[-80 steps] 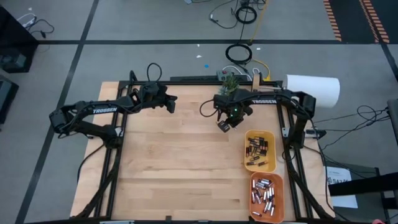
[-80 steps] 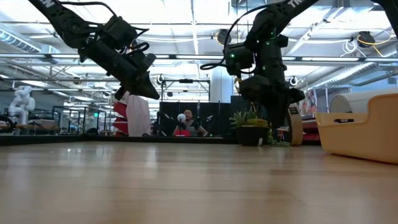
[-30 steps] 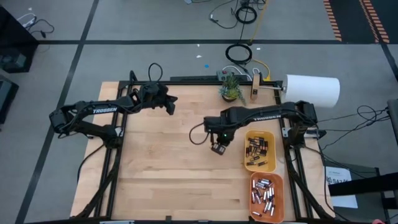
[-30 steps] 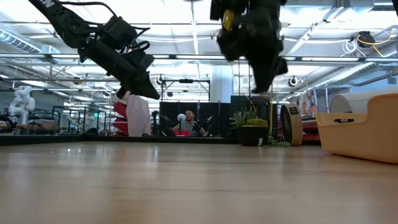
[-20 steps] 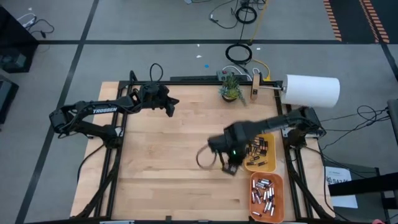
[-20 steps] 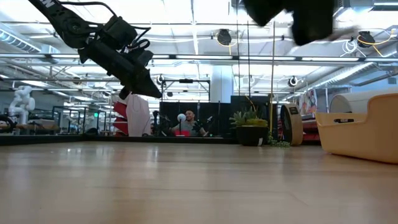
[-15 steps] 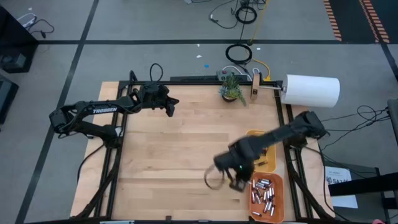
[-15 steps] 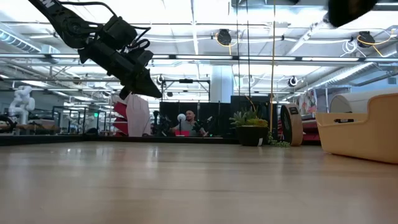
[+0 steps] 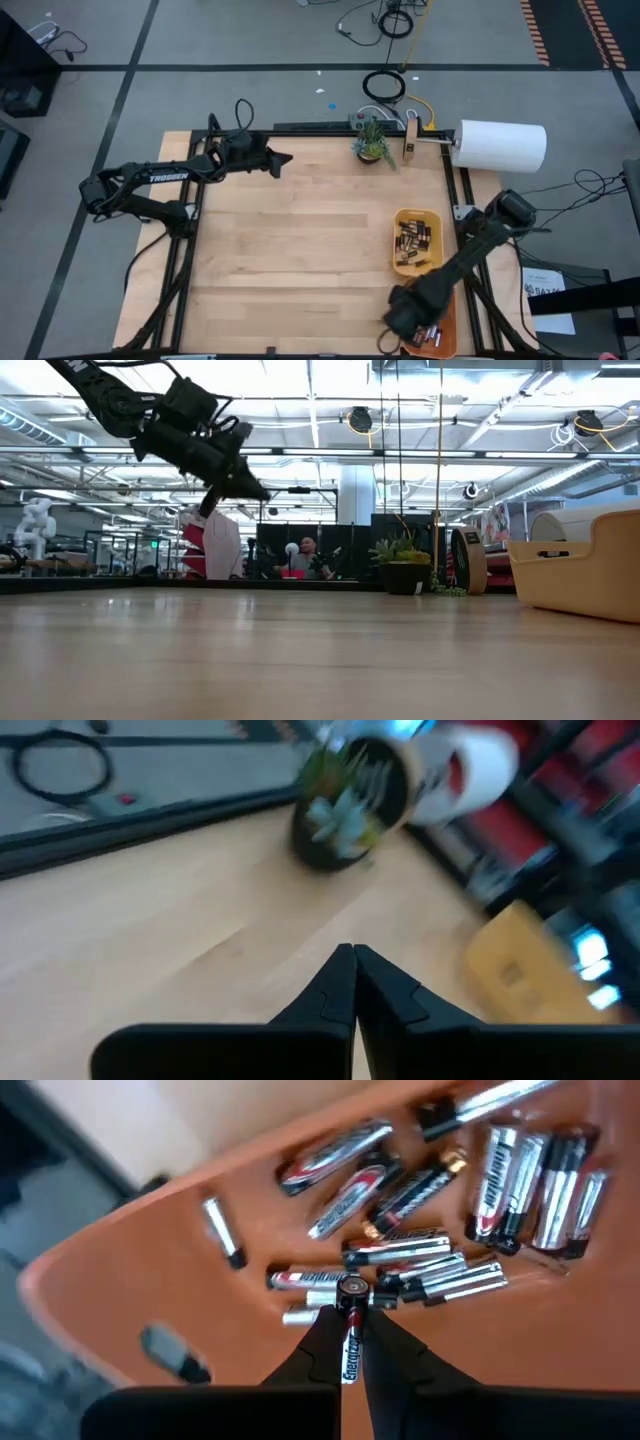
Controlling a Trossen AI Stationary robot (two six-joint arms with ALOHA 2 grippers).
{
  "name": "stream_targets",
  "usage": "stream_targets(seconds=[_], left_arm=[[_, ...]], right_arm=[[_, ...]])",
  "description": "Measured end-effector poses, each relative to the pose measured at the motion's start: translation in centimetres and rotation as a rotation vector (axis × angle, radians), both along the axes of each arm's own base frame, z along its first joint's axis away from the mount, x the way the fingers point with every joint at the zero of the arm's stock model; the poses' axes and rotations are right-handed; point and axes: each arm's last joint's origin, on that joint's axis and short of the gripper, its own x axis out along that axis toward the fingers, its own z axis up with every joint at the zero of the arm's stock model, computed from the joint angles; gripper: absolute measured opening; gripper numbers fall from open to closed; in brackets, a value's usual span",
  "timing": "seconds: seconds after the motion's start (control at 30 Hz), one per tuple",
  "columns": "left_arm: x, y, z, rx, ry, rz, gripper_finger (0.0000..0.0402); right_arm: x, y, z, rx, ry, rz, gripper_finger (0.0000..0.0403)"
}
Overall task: Sort batteries
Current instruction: Put the black battery into the orange bin, then adjust the white lamp
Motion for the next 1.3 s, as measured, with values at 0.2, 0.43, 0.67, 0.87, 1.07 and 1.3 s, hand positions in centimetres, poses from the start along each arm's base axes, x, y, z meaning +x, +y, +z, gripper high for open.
stream_targets(seconds=[0.2,0.43,0.67,0.87,1.07,1.3], left_arm=[[1.0,-0.6,1.9,0.014,-0.211,-0.028,0.0011],[2.1,-1.7,2.7,-0.006,-0.172,-0.069,0.0034],[3.4,-3.3,4.3,-0.046,-0.121,-0.127,0.0136],[4.4,-3.4,8.4,-0.011,-0.129,-0.155,0.0189],[6.9,-2.2,13.8,0.096,-0.070,-0.205,0.0192],[14.2,1.3,15.8,0.142,-0.022,-0.417,0.0192]], right_arm=[[-4.1,0.7,0.4,-0.200,-0.116,-0.203,0.0028],[-6.8,2.1,1.5,-0.207,-0.228,-0.148,0.0121],[-7.8,2.6,1.5,-0.233,-0.298,-0.010,0.0210],[-8.9,2.6,2.8,-0.214,-0.304,0.007,0.0232],[-10.0,0.6,7.1,-0.235,-0.554,-0.196,0.0221],[-10.3,-2.4,10.4,-0.281,-0.855,-0.491,0.0211]])
